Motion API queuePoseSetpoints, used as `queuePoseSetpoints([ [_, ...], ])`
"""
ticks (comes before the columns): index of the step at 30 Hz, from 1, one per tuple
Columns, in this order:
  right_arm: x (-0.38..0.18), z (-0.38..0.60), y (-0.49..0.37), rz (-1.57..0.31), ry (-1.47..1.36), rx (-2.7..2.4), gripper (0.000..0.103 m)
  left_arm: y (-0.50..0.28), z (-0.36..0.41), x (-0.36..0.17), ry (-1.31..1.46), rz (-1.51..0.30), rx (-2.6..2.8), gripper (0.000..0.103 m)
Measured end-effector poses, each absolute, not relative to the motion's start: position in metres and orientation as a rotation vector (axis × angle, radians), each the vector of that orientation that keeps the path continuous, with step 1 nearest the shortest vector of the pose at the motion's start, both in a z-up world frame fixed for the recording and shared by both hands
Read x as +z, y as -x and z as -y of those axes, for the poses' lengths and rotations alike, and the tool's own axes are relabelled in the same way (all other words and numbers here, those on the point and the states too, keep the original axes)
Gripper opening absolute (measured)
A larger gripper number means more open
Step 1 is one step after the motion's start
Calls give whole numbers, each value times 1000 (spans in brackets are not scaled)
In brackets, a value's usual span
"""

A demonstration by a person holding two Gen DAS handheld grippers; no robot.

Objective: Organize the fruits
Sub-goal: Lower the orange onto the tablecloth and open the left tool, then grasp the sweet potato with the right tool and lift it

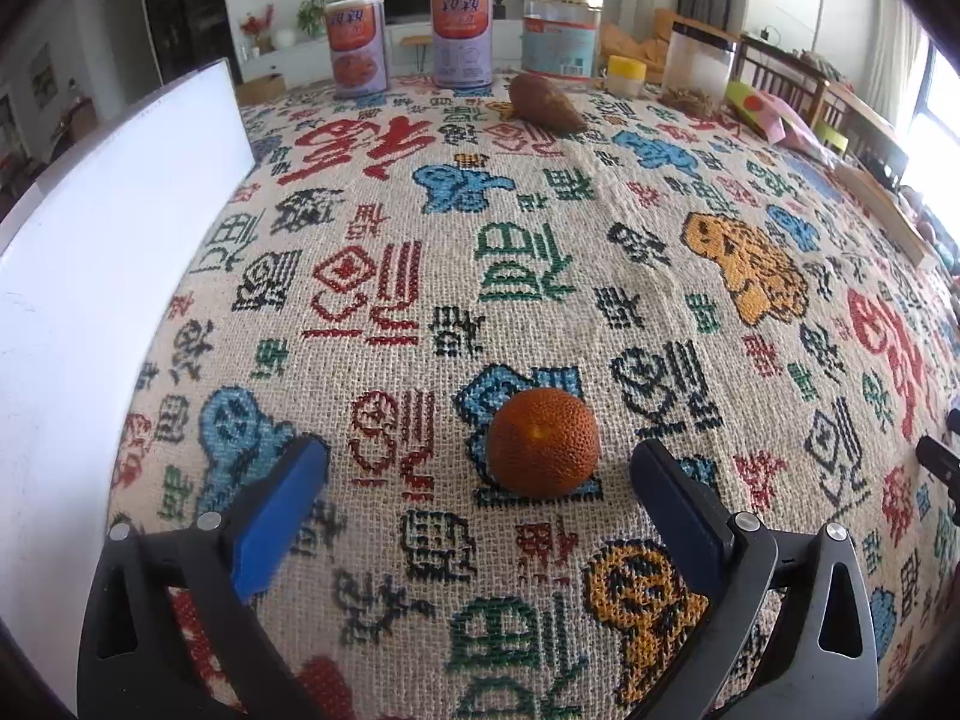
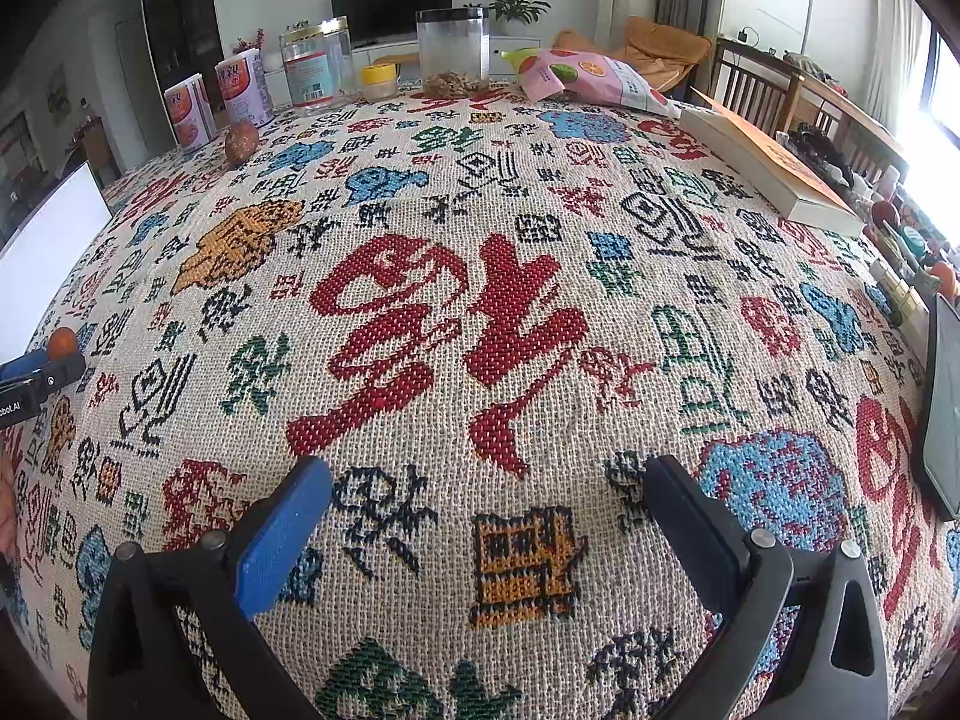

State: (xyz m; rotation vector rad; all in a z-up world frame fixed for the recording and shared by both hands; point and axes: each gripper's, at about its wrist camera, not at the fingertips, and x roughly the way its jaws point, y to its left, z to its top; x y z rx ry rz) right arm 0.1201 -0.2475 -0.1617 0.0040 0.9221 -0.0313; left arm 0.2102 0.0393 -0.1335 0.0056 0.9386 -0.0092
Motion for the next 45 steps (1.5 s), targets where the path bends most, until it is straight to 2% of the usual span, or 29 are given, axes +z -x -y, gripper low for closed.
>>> queuePoseSetpoints([
  [17, -162, 247, -120, -935, -7, -39, 103, -211, -39, -133, -5, -939, -10, 102],
  [21, -145, 242, -133, -983, -76, -7, 103, -210, -39, -133, -5, -938, -10, 102],
  [27, -105, 179, -221, -899, 1, 190, 103, -210, -39, -133, -5, -939, -10, 102],
  [31, -108, 121, -303, -864, 26, 316, 103, -210, -38, -133, -5, -939, -9, 102],
  [36, -117, 57, -394, -901, -32, 368, 89, -210, -38, -133, -5, -939, -10, 102],
  [40, -126, 10, -429, -929, 84, 319, 83, -210, -38, -133, -5, -938, -9, 102],
  [43, -139, -3, -443, -985, 167, 227, 61, -210, -38, -133, -5, -939, -9, 102],
  [44, -142, -1, -445, -1005, 126, 244, 46, -210, -38, -133, -5, -939, -9, 102],
  [45, -143, 2, -445, -1011, 92, 246, 40, -210, -38, -133, -5, -939, -8, 102],
])
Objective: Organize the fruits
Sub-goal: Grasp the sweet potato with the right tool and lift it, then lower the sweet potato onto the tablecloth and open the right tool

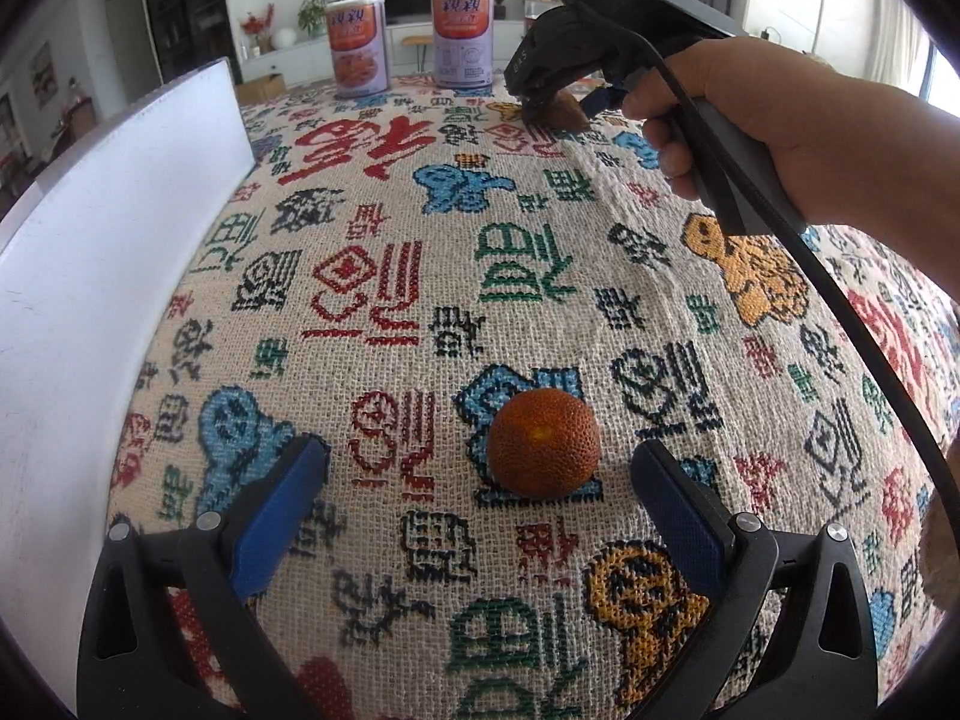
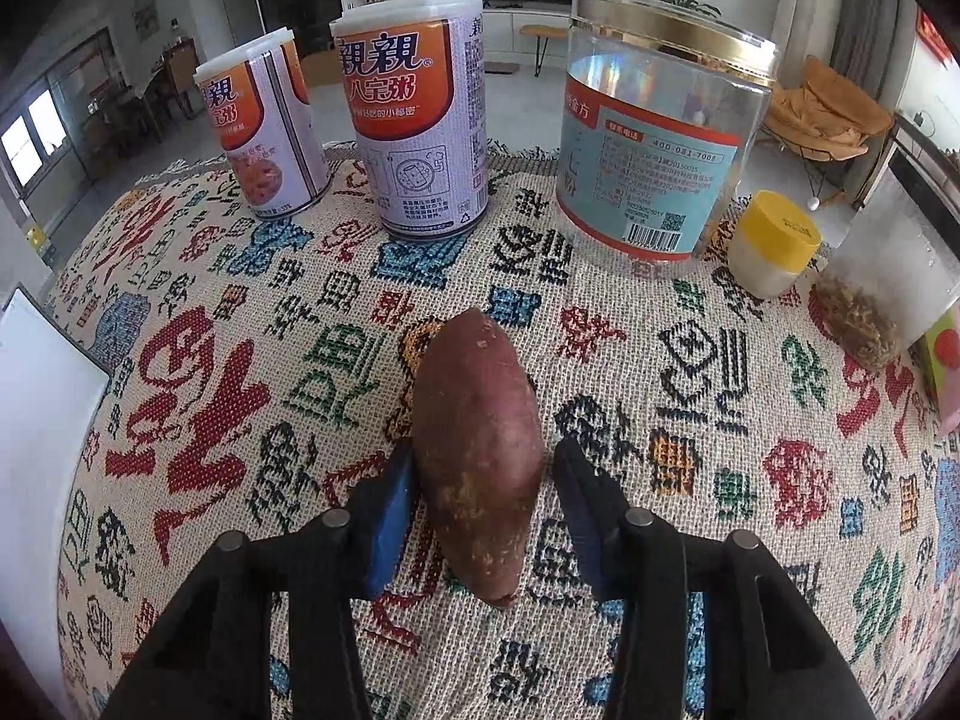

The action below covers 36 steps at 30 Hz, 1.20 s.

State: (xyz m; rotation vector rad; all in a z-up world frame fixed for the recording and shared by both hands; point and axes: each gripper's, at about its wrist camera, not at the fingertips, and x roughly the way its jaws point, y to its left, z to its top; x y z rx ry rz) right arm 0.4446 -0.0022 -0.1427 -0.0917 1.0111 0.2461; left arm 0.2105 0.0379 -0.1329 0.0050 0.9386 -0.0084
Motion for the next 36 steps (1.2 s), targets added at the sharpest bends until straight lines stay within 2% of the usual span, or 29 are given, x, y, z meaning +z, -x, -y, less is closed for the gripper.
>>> queuePoseSetpoints([
  [8, -133, 49, -393, -1011, 3, 314, 40, -211, -38, -133, -5, -939, -9, 102],
  [19, -127, 152, -208, -997, -84, 292, 40, -211, -38, -133, -5, -938, -9, 103],
  [25, -141, 174, -134, -944, -25, 178, 40, -211, -38, -133, -2, -938, -11, 102],
  [27, -148, 182, -120, -893, -59, 179, 44, -211, -40, -133, 5, -937, -18, 102],
  [28, -148, 187, -113, -871, -88, 186, 49, -210, -41, -132, 14, -935, -30, 102],
  [29, -150, 193, -107, -866, -123, 184, 65, -208, -43, -131, 26, -931, -52, 102],
  [30, -149, 199, -101, -854, -161, 190, 76, -205, -46, -130, 44, -927, -79, 102],
  [32, -150, 204, -93, -843, -203, 207, 81, -197, -49, -126, 79, -918, -145, 101],
  [35, -151, 217, -88, -843, -246, 228, 81, -192, -38, -122, 22, -906, -186, 100],
  [36, -152, 224, -86, -841, -289, 241, 81, -192, -31, -121, -22, -894, -178, 93],
])
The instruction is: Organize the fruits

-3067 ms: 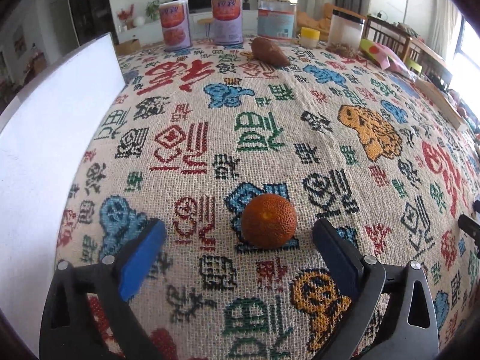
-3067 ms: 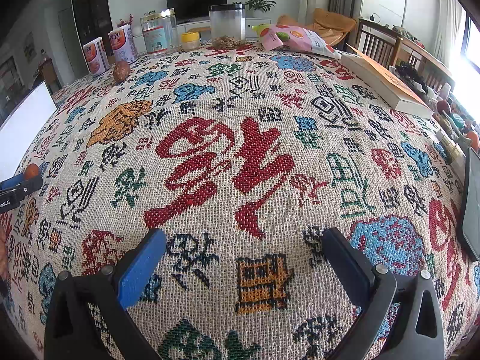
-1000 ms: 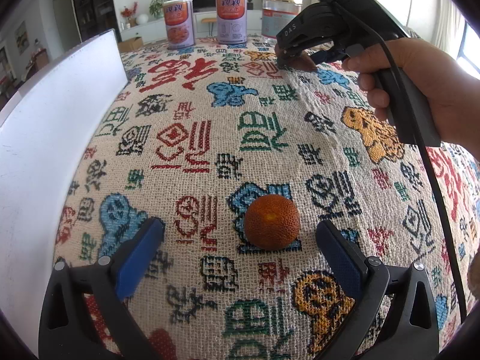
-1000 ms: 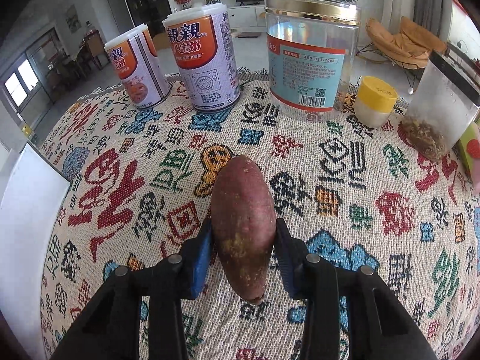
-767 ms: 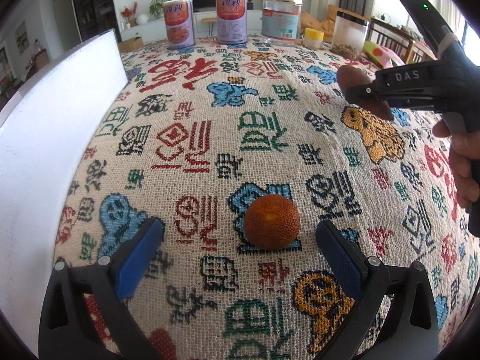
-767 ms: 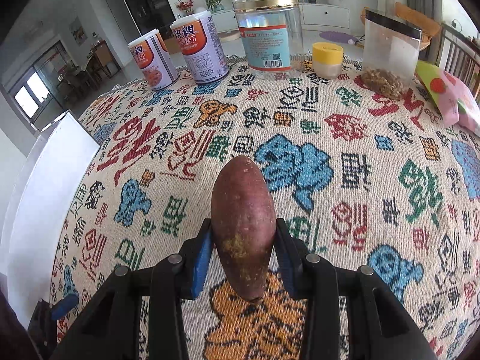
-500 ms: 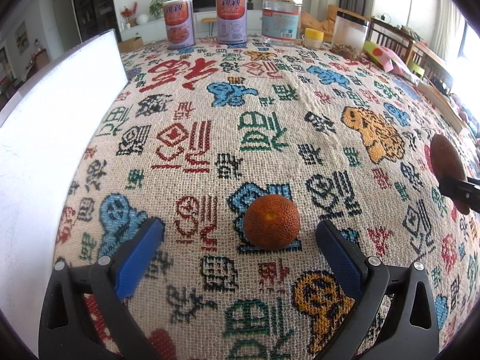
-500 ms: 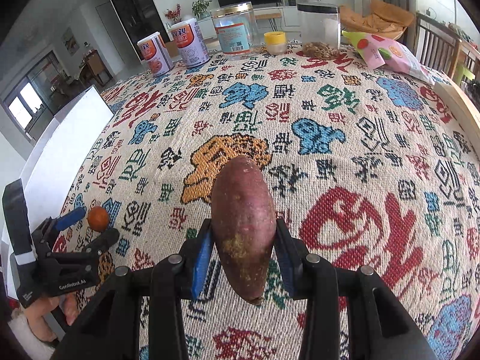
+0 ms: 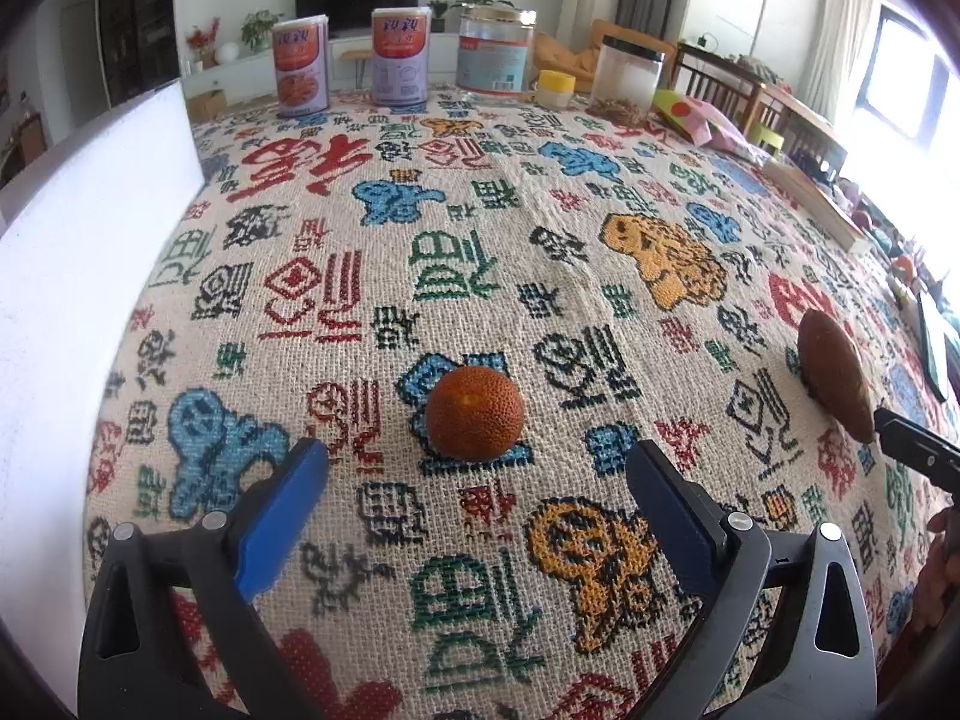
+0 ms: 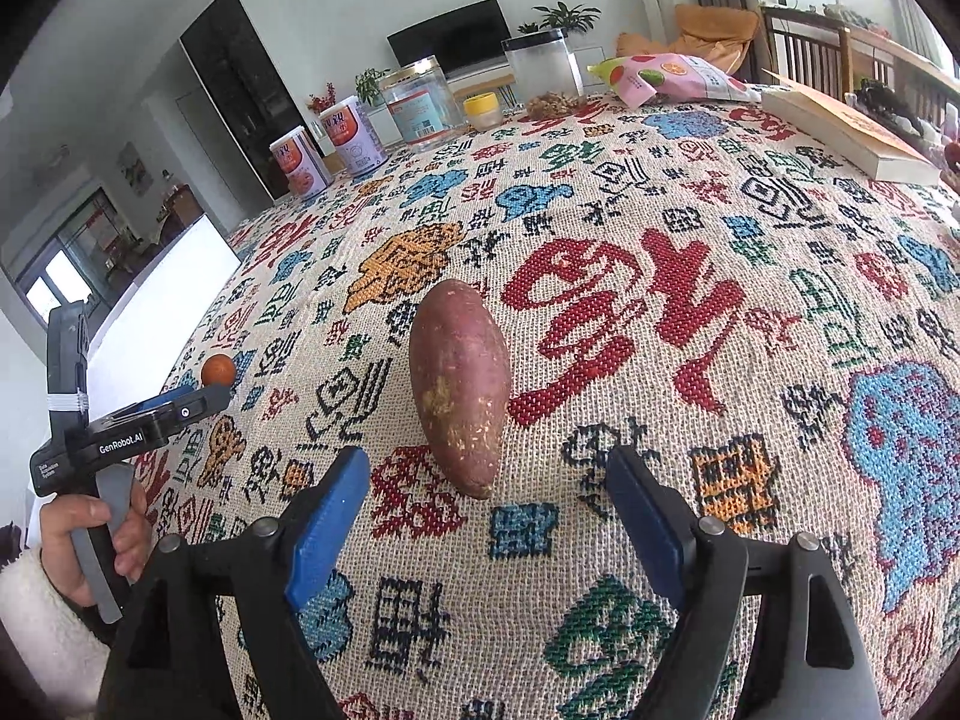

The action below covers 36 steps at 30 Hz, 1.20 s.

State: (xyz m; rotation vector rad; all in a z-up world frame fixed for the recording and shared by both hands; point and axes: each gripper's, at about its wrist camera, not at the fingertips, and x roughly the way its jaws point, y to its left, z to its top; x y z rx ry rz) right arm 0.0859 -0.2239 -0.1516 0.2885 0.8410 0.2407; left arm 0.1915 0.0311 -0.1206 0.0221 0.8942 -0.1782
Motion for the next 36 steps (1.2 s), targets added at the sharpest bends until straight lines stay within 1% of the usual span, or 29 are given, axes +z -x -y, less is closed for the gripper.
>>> queuePoseSetpoints([
  [1, -152, 231, -86, -843, -333, 250, 81, -192, -24, -119, -61, -887, -171, 85],
  [2, -151, 236, -87, -852, -375, 259, 81, -195, -19, -121, -86, -896, -166, 68],
  [3, -150, 240, -91, -871, -399, 261, 81, -200, -16, -123, -91, -915, -167, 58],
  [4, -147, 241, -96, -893, -402, 252, 81, -201, -17, -122, -74, -900, -165, 54],
  [5, -143, 240, -102, -920, -387, 240, 81, -204, -17, -121, -69, -900, -150, 38],
  [6, -140, 235, -110, -964, -347, 239, 81, -206, -18, -120, -63, -900, -143, 30],
  [8, -132, 217, -128, -1046, -231, 250, 81, -205, -24, -117, -11, -903, -144, 30],
  [10, -125, 200, -144, -1067, -131, 258, 81, -197, -29, -110, 38, -891, -146, 29],
  [11, -123, 193, -152, -1067, -106, 259, 78, -191, -31, -105, 54, -882, -147, 29],
  [13, -127, 181, -167, -1109, -60, 266, 62, -176, -38, -89, 94, -862, -149, 29],
  [14, -131, 176, -172, -1143, -30, 253, 43, -167, -44, -79, 124, -853, -152, 29],
  [15, -131, 174, -172, -1147, -13, 243, 41, -158, -52, -68, 162, -845, -156, 29],
  [18, -122, 164, -163, -1135, -29, 274, 41, -123, -85, -24, 325, -816, -193, 29],
  [21, -92, 134, -153, -1085, -108, 397, 41, -87, -128, 21, 458, -763, -217, 29],
  [24, -48, 70, -145, -1013, -127, 568, 41, -61, -184, 54, 528, -716, -171, 29],
  [26, -23, 16, -139, -976, -127, 689, 41, -53, -228, 65, 545, -705, -90, 29],
  [28, -4, -37, -134, -956, -118, 804, 41, -49, -272, 64, 546, -708, 25, 29],
  [31, 6, -123, -126, -967, -97, 956, 41, -55, -332, 36, 561, -778, 194, 29],
  [33, 2, -172, -126, -983, -72, 1005, 41, -62, -362, 9, 590, -846, 273, 29],
  [36, -21, -234, -134, -1046, -38, 1025, 41, -69, -389, -26, 626, -919, 345, 29],
])
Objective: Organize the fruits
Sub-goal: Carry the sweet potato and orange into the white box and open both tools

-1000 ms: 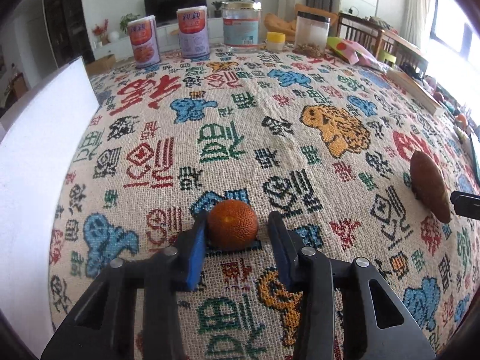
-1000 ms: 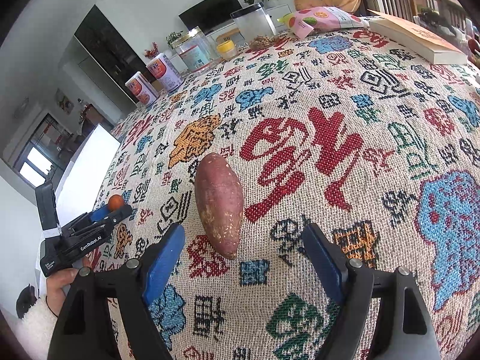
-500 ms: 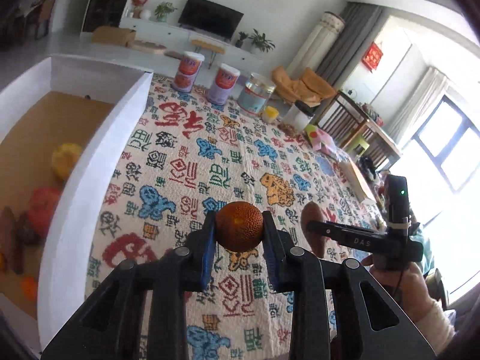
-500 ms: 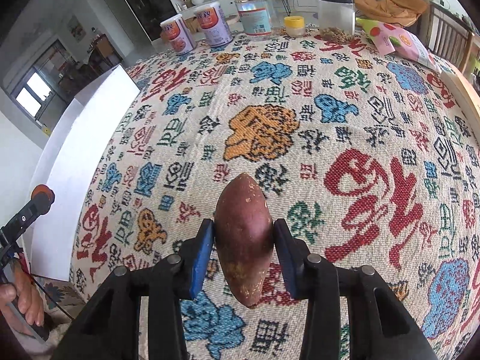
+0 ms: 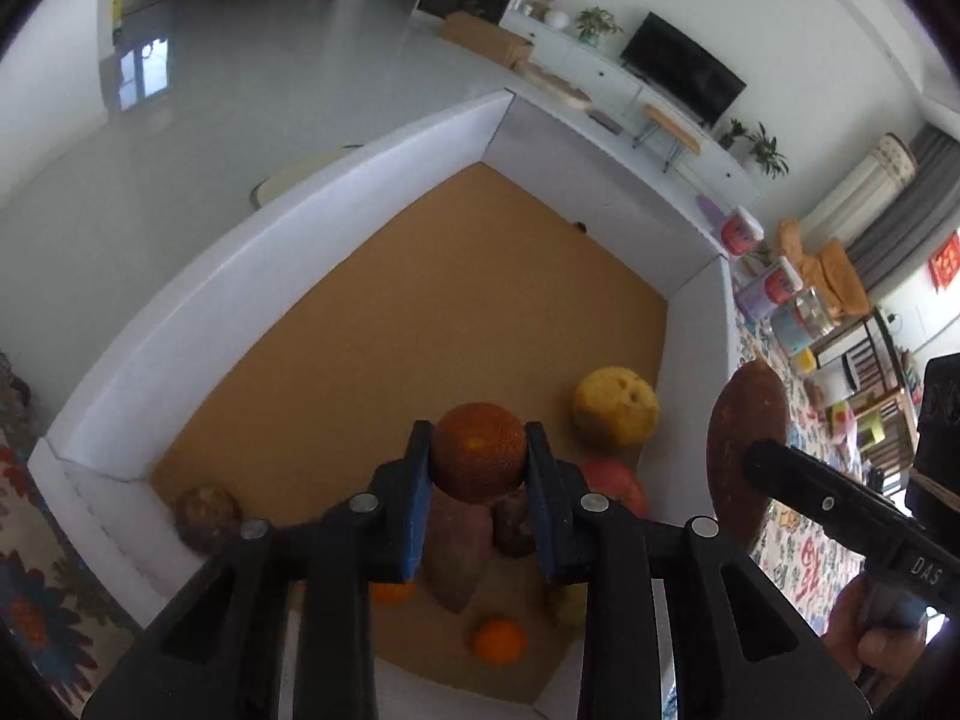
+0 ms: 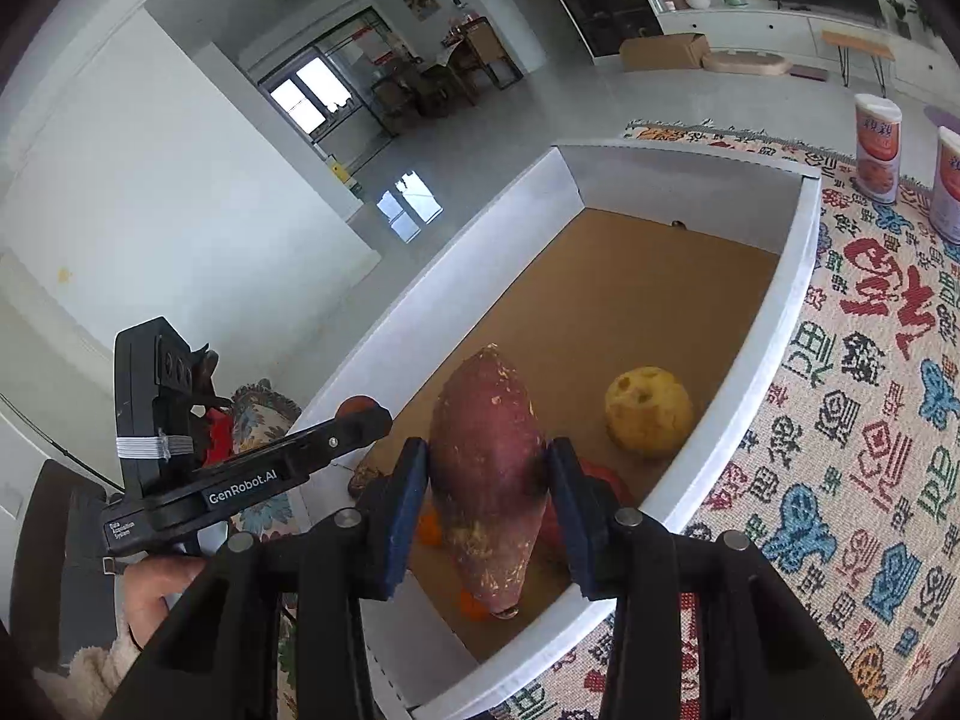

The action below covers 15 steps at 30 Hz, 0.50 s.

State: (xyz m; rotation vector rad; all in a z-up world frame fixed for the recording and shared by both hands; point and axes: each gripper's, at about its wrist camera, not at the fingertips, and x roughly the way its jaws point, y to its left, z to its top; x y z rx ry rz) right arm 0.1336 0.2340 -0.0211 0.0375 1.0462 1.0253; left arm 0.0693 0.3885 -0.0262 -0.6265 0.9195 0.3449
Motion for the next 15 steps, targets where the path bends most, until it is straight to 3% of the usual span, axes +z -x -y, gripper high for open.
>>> queuePoseSetpoints([
  [5, -63, -290, -143, -1112, 53, 961, 41, -68, -398, -51, 631, -960, 386, 30],
  [7, -73, -300, -146, -1118, 72, 940, 42, -67, -395, -52, 598, -957, 399, 36],
  [9, -75, -300, -148, -1095, 41, 935, 44, -66, -387, -47, 554, -949, 407, 58],
  [13, -55, -280, -145, -1023, 8, 915, 59, -54, -364, -24, 372, -877, 478, 83],
  [14, -46, -275, -142, -989, 24, 906, 69, -53, -355, -18, 311, -856, 504, 94],
  [15, -37, -269, -137, -958, 44, 895, 83, -50, -345, -11, 255, -832, 528, 99],
])
